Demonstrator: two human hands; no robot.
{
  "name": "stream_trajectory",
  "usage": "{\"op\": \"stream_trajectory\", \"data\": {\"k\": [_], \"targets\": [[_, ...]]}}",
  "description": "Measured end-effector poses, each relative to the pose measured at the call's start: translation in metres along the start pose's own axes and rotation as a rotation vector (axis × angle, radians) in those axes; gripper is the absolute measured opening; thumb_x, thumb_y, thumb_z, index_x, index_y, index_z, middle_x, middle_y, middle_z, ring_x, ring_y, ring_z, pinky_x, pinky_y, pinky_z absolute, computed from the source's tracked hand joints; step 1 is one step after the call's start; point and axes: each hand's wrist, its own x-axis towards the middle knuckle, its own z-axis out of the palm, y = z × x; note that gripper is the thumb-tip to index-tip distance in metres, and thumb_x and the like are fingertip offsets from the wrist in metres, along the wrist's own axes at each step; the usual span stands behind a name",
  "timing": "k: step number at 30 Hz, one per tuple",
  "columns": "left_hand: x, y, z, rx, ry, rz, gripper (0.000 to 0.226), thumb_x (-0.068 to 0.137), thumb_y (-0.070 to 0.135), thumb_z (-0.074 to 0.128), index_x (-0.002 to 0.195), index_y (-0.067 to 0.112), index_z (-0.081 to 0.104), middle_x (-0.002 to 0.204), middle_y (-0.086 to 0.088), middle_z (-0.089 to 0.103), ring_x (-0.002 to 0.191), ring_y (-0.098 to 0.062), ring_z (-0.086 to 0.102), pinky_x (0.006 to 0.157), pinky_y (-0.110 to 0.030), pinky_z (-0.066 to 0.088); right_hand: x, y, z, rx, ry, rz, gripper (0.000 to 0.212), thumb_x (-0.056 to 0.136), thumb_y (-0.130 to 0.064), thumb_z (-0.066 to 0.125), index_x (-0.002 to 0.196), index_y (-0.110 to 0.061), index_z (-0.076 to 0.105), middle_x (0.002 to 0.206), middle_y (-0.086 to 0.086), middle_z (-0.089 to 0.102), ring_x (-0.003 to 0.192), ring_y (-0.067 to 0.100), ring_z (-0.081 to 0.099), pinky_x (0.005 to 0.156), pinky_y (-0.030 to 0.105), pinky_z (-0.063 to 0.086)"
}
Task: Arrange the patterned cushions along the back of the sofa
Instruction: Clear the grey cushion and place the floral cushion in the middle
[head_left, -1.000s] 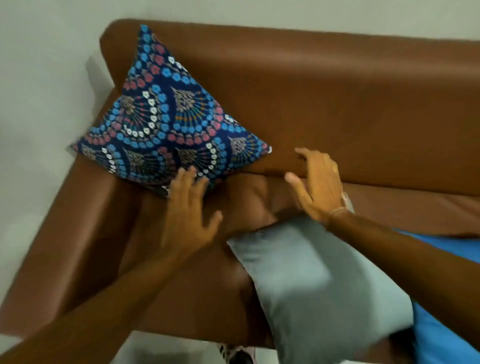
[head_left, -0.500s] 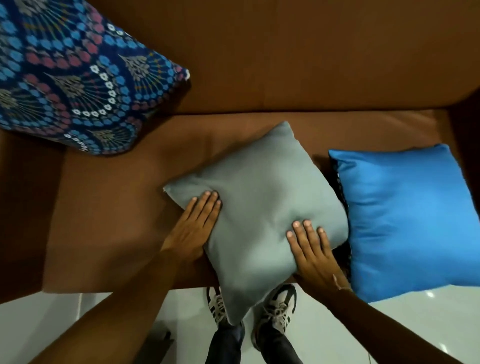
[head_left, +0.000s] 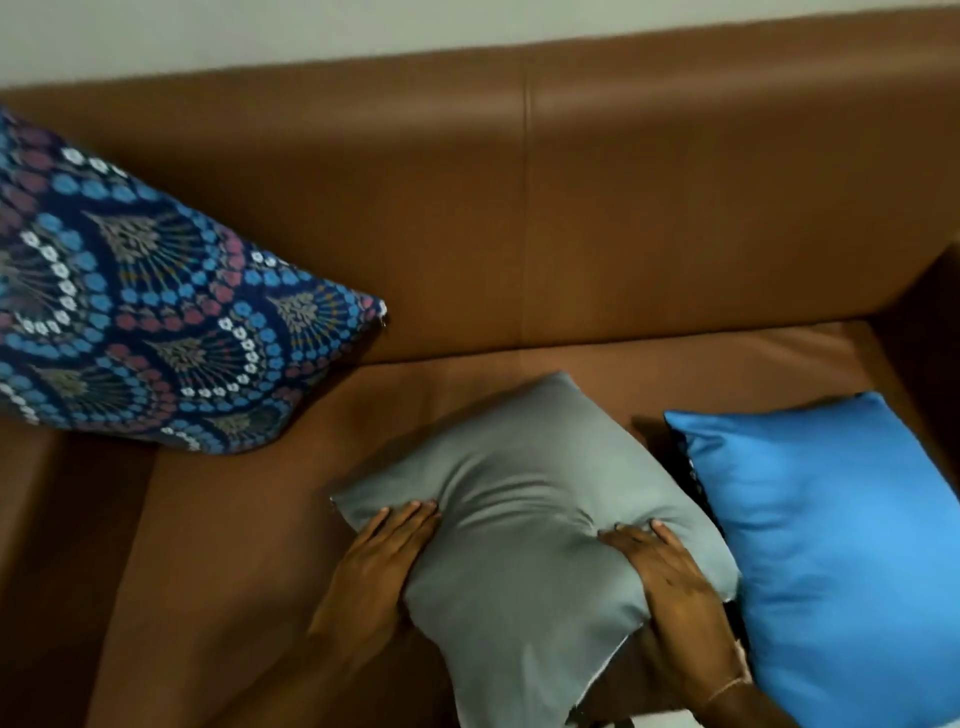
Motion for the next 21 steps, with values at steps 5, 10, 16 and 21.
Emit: {"op": "stream_trajectory", "data": {"k": [5,10,16,21], "targets": [[0.093,-0.013,-0.107,-0.183,0.466,-0.51,0.034,0.082,-0.005,0.05,0.113,-0.005,0.065,0.109,-0.013,0.072,0.099,-0.023,0.068,0.096,-0.028,0.049,0.085,-0.019,-0.053,-0.006,0.287,0.049,0.036,0.085,-0.027,0.043,0.116,-0.011,0.05,0.104,0.024,0.069,0.107,0.027,0.052,0.092,0.03,0.038],[0.148,-0.023,-0.163,-0.234,0.455,-0.23,0.01,0.085,0.014,0.059,0.091,0.009,0.066,0.067,-0.008,0.067,0.06,-0.028,0.063,0.05,-0.034,0.044,0.2,-0.01,-0.085,-0.061,0.343,0.169,0.02,0.094,-0.031,0.043,0.082,-0.016,0.049,0.07,0.013,0.063,0.067,0.041,0.059,0.054,0.034,0.034],[0.23,-0.049,-0.187,-0.141,0.425,-0.219,0.041,0.097,0.05,0.046,0.104,0.017,0.069,0.076,-0.008,0.071,0.07,-0.033,0.066,0.056,-0.034,0.042,0.309,0.022,-0.088,-0.055,0.292,0.317,0.019,0.099,-0.023,0.048,0.084,-0.013,0.052,0.084,0.02,0.066,0.077,0.039,0.059,0.06,0.035,0.034],[0.27,-0.063,-0.171,-0.176,0.361,-0.416,0.04,0.098,0.051,0.045,0.117,0.02,0.062,0.097,-0.012,0.073,0.089,-0.037,0.067,0.066,-0.034,0.04,0.344,0.026,-0.065,-0.091,0.255,0.457,0.016,0.099,-0.023,0.043,0.097,-0.014,0.056,0.098,0.018,0.068,0.088,0.039,0.063,0.077,0.049,0.053]]}}
